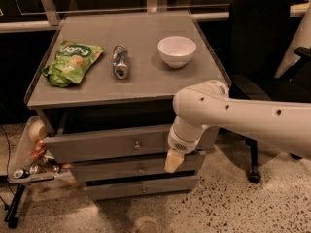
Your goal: Close top drawer
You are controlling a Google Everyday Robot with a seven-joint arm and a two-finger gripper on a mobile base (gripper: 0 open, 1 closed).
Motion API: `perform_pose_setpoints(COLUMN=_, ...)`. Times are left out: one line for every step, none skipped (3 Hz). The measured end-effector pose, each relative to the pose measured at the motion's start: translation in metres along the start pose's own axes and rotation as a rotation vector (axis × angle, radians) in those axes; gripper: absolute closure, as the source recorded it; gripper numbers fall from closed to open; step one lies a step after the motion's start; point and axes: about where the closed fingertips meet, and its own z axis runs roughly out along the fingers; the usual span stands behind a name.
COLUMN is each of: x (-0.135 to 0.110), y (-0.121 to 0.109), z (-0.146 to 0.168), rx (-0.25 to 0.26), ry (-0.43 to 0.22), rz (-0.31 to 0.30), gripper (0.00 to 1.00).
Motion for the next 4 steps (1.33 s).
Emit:
perform_pose_setpoints(x=0.0, y=0.0, z=0.0, rx=0.0, ry=0.0, rz=0.0, gripper=0.65)
perform_pose_setpoints(x=-0.01, y=-0.01, z=-0.002, rx=0.023, ry=0.01, rz=-0.017, gripper=0.88)
perform_pose_setpoints(x=-0.025, y=-0.028, z=-0.004, rx=0.065, ry=0.012, rz=-0.037, gripper=1.0)
perform_pose_setpoints(x=-0.036, y=-0.046, z=-0.002, rx=0.102, ry=0.027, rz=-0.042, gripper=1.0)
